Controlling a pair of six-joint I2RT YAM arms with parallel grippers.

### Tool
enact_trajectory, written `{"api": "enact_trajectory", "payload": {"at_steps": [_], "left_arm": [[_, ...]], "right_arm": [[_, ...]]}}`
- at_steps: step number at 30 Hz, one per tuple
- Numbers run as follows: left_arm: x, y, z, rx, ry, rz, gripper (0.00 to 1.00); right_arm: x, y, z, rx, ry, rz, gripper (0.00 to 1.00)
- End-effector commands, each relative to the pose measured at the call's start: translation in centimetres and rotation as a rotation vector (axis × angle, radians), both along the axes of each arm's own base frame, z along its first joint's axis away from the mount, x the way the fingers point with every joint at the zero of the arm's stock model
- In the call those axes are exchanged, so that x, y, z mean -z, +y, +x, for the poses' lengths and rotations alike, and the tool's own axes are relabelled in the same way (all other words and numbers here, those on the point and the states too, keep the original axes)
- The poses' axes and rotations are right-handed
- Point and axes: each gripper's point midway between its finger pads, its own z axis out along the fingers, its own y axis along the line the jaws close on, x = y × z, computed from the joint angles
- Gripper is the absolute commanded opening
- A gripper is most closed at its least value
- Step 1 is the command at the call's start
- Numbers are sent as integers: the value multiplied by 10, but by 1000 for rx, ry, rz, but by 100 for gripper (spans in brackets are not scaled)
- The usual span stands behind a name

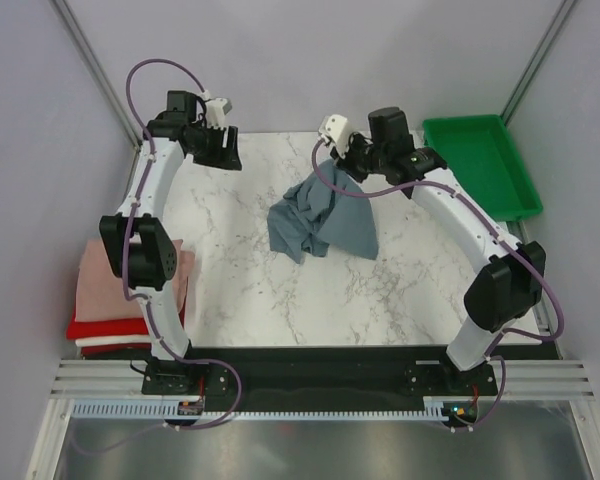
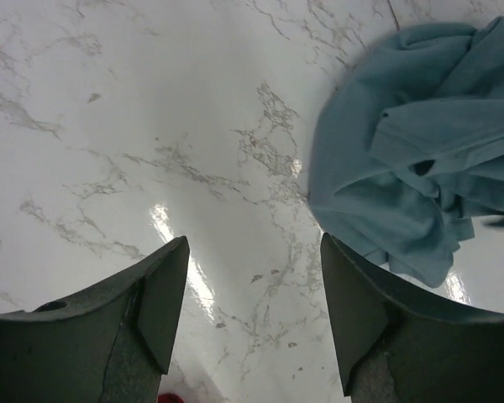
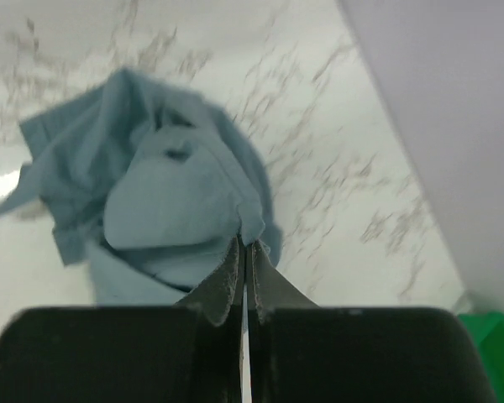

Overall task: Fold and stack the t-shirts
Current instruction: Flatten the tshirt out

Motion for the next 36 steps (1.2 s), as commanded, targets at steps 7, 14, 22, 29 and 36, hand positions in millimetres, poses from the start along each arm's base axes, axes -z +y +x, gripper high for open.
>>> {"api": "enact_trajectory", "payload": {"at_steps": [7, 14, 22, 29, 36], "left_arm": [[62, -88, -82, 288, 221, -115, 58], [94, -148, -128, 452, 263, 21, 54], [120, -169, -158, 482, 288, 163, 56], [137, -188, -172, 539, 269, 291, 55], [152, -189, -167, 532, 267, 375, 51]], "right_arm": [[48, -89, 29, 277, 112, 21, 0], [63, -114, 58, 364, 147, 35, 0], [66, -112, 66, 339, 171, 61, 0], [71, -115, 68, 323, 178, 62, 0], [69, -114, 67, 304, 185, 82, 0]]}}
